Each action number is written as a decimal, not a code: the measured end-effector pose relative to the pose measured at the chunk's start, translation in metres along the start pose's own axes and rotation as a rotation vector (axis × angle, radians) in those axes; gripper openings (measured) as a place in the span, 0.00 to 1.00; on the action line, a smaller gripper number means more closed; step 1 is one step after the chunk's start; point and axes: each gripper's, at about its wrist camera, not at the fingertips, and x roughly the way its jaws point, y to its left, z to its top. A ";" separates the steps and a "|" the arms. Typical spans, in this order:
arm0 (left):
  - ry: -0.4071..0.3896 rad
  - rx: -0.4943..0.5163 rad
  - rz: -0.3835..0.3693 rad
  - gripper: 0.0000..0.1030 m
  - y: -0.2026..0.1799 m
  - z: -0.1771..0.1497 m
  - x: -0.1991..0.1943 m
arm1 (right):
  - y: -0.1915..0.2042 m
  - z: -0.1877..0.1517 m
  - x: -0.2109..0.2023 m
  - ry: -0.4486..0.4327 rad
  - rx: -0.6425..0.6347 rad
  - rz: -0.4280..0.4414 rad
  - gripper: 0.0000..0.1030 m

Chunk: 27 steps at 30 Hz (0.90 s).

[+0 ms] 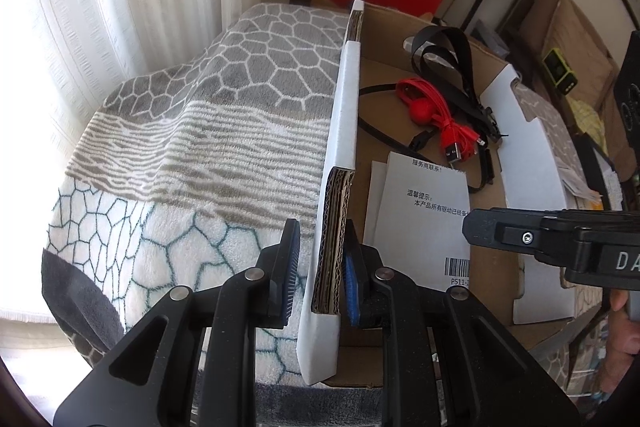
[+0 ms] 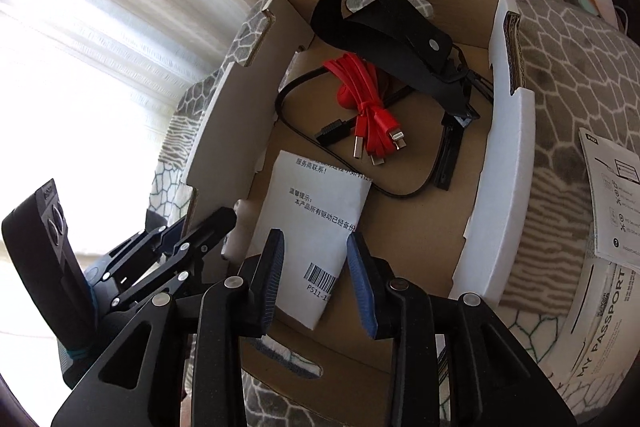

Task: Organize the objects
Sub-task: 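Withdraw the right tool from the box to the white WD booklet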

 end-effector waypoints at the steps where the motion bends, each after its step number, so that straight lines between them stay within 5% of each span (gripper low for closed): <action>1: 0.001 -0.001 -0.001 0.18 0.000 0.000 0.000 | 0.002 0.000 0.001 -0.006 -0.008 -0.013 0.33; 6: -0.001 0.006 0.005 0.18 0.000 0.000 -0.001 | 0.006 0.000 0.013 -0.004 -0.026 -0.116 0.30; 17: 0.000 0.007 0.002 0.18 -0.002 -0.001 -0.001 | 0.008 -0.005 0.020 0.025 -0.015 -0.049 0.32; 23: 0.003 0.016 0.011 0.18 -0.006 -0.001 0.000 | -0.001 -0.003 -0.013 -0.012 -0.039 -0.028 0.35; 27: 0.006 0.017 0.014 0.18 -0.006 -0.001 0.003 | 0.003 0.014 -0.047 -0.070 -0.068 -0.070 0.46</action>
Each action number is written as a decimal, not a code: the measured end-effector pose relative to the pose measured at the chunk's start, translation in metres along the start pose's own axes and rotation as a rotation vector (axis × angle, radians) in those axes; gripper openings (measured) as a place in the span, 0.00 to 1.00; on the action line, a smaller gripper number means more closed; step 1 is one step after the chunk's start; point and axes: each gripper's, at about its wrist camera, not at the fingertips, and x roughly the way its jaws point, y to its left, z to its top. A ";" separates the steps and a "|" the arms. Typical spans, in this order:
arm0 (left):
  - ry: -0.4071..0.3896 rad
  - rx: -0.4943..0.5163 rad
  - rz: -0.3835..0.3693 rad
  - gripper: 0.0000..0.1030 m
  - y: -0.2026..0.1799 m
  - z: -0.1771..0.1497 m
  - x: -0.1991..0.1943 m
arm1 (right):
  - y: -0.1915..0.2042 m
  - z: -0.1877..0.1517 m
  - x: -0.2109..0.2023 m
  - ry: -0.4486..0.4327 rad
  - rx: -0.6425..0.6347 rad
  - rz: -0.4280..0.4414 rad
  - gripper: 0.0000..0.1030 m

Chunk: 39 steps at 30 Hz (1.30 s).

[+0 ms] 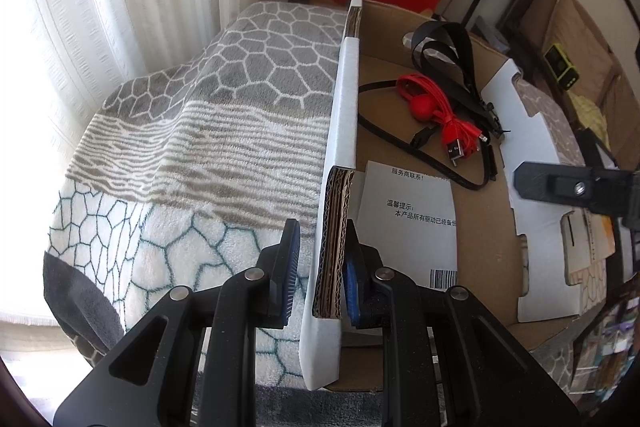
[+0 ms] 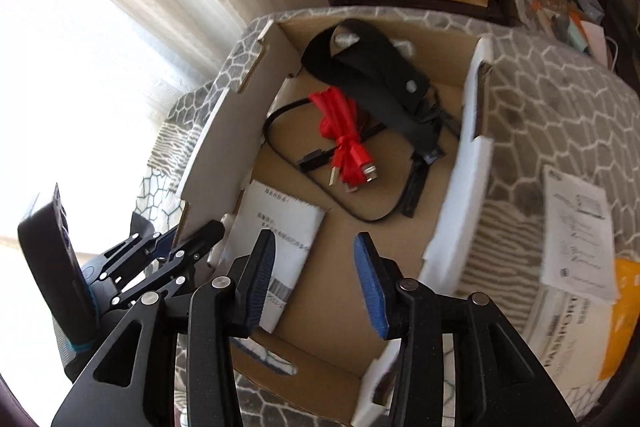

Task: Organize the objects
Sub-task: 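Withdraw the right tool from the box to the white WD booklet, then grasp the white WD manual booklet with the right tool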

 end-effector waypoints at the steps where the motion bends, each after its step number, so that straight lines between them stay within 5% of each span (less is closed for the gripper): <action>1: 0.001 0.000 0.000 0.18 0.000 0.000 0.001 | 0.009 -0.001 0.004 -0.004 -0.002 0.003 0.46; 8: 0.004 0.010 -0.002 0.12 -0.003 -0.002 0.004 | -0.041 0.002 -0.052 -0.076 0.029 -0.047 0.46; 17: -0.004 0.030 0.011 0.11 -0.007 -0.002 0.004 | -0.135 0.004 -0.046 -0.053 0.180 -0.164 0.47; 24: -0.003 0.032 0.012 0.11 -0.006 -0.002 0.003 | -0.187 -0.002 -0.026 -0.003 0.297 -0.153 0.47; 39: -0.001 0.030 0.017 0.11 -0.003 -0.002 0.005 | -0.203 -0.005 -0.009 0.027 0.348 -0.028 0.44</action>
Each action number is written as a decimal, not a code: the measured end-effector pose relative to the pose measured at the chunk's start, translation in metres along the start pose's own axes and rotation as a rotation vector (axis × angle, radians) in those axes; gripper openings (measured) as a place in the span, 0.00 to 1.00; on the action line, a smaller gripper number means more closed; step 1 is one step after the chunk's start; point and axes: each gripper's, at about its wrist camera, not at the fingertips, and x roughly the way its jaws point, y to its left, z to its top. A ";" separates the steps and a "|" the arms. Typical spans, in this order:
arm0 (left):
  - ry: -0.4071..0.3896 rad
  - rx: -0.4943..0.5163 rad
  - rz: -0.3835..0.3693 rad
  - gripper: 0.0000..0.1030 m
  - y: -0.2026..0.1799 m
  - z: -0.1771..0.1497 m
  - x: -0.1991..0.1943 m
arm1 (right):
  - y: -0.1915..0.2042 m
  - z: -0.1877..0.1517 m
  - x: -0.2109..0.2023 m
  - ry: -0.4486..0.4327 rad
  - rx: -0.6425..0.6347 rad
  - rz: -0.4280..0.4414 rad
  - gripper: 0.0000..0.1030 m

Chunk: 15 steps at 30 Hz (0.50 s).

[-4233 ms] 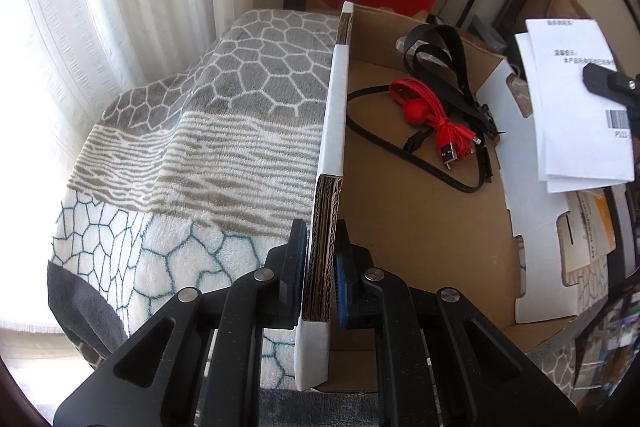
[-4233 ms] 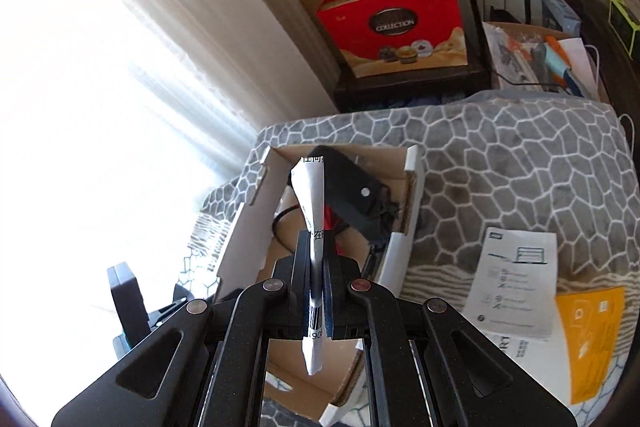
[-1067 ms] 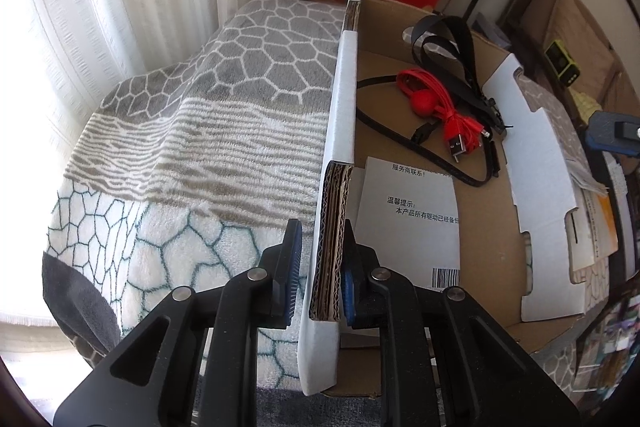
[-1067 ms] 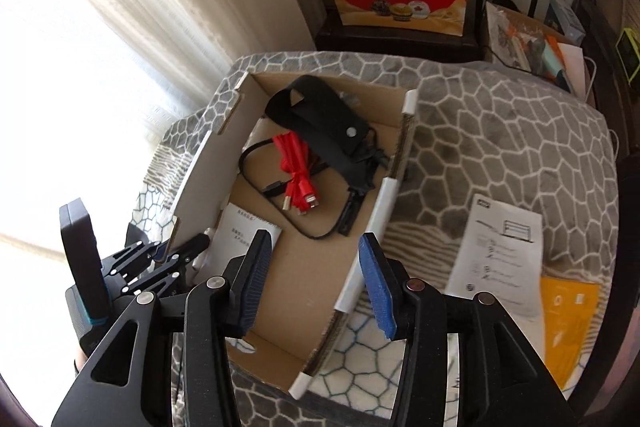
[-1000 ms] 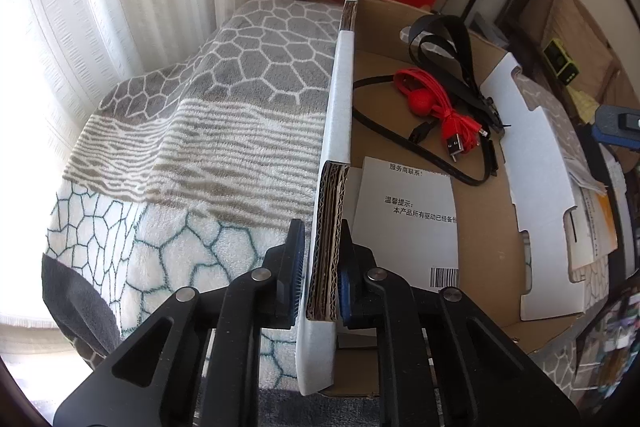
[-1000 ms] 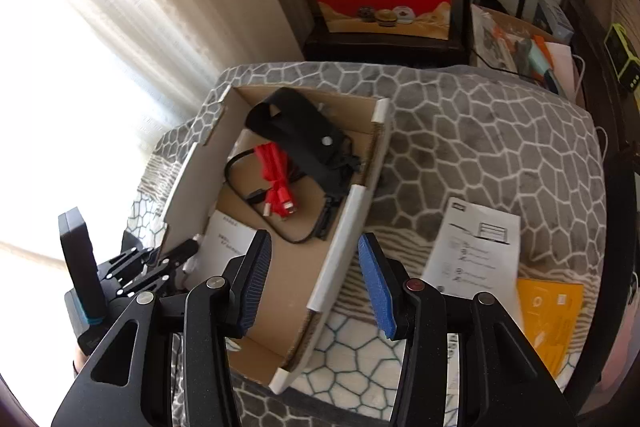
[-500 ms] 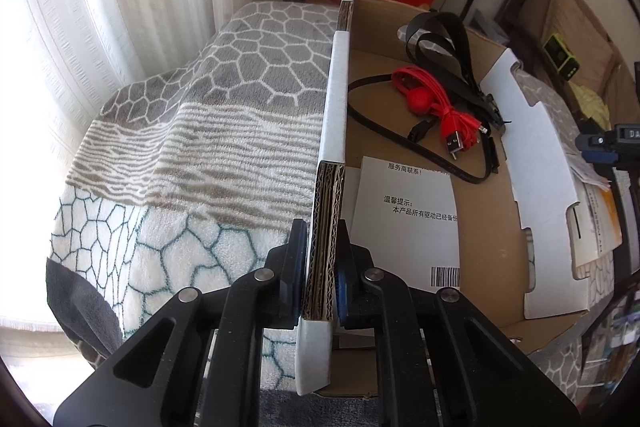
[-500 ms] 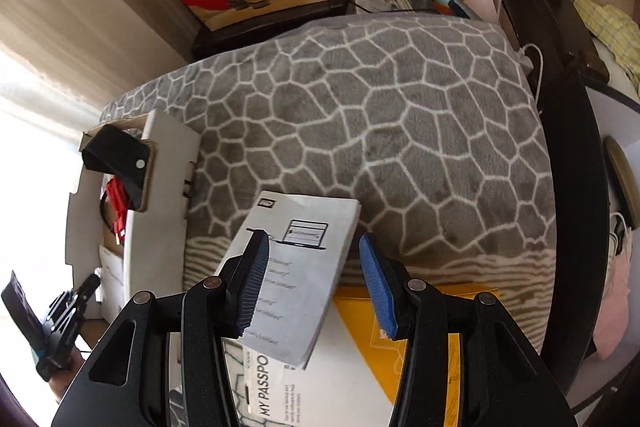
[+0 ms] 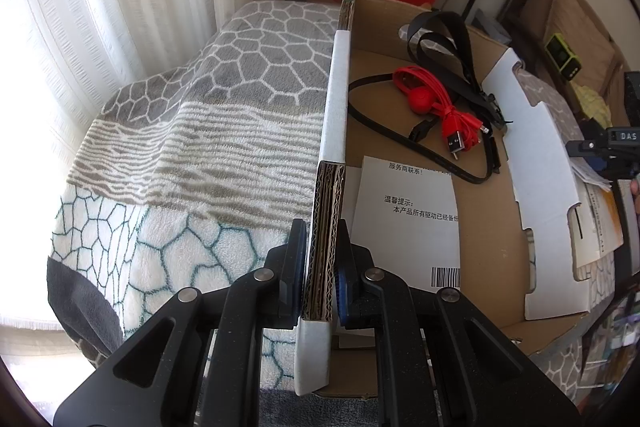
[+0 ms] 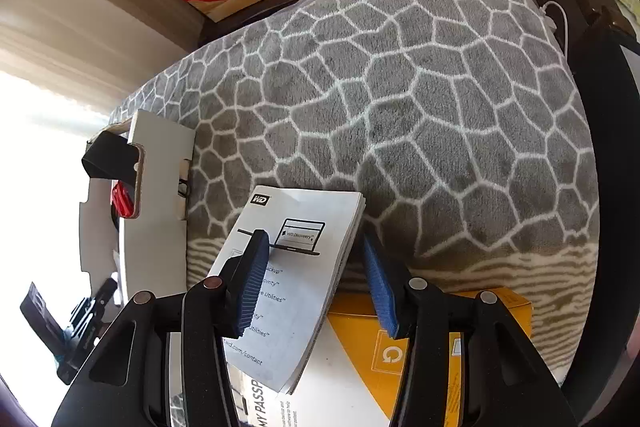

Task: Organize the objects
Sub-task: 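Grasp the white WD manual booklet with the right tool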

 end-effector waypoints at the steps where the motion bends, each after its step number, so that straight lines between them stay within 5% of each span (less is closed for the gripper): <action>1: 0.000 0.000 0.000 0.12 0.000 0.000 0.000 | 0.001 0.000 0.000 0.000 -0.002 0.002 0.40; 7: 0.001 -0.002 -0.003 0.12 0.000 0.000 0.000 | 0.004 0.001 -0.011 -0.068 -0.007 -0.005 0.14; 15: 0.004 -0.009 -0.007 0.12 0.003 0.000 0.001 | 0.031 -0.002 -0.035 -0.111 -0.059 0.050 0.08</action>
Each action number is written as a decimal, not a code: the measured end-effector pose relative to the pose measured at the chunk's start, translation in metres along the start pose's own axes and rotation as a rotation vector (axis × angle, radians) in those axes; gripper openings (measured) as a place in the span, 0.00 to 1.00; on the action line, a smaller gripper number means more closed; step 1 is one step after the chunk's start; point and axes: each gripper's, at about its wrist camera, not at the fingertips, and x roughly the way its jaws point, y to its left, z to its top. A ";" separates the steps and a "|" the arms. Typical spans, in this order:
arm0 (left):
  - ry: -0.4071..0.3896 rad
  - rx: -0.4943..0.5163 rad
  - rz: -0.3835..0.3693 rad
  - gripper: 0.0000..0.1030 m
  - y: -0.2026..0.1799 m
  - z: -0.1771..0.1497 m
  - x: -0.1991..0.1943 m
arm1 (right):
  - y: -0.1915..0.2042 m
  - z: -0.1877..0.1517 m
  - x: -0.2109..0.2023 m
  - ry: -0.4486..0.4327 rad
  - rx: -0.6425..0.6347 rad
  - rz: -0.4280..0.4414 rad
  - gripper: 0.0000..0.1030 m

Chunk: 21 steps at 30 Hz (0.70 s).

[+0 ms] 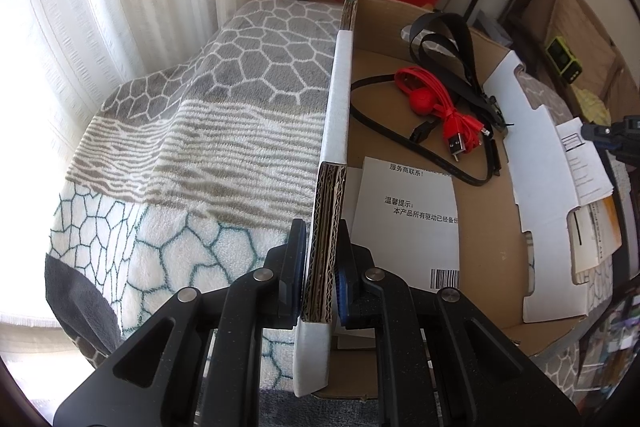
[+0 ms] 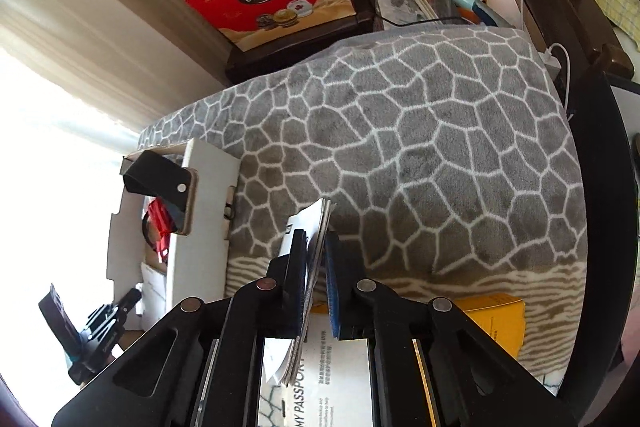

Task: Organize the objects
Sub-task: 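Grasp the white WD manual booklet with the right tool, then lift the WD booklet with the right tool and carry it over the box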

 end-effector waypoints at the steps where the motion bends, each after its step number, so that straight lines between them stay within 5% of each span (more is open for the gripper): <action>1: 0.000 -0.001 0.000 0.12 0.001 0.000 0.000 | 0.006 -0.001 0.000 0.003 -0.014 -0.001 0.08; 12: 0.001 -0.002 0.000 0.12 0.001 0.001 0.000 | 0.040 -0.020 0.040 0.064 -0.098 -0.104 0.07; 21: 0.001 -0.005 -0.002 0.12 0.002 0.001 0.000 | 0.027 -0.014 0.011 -0.020 0.005 0.032 0.02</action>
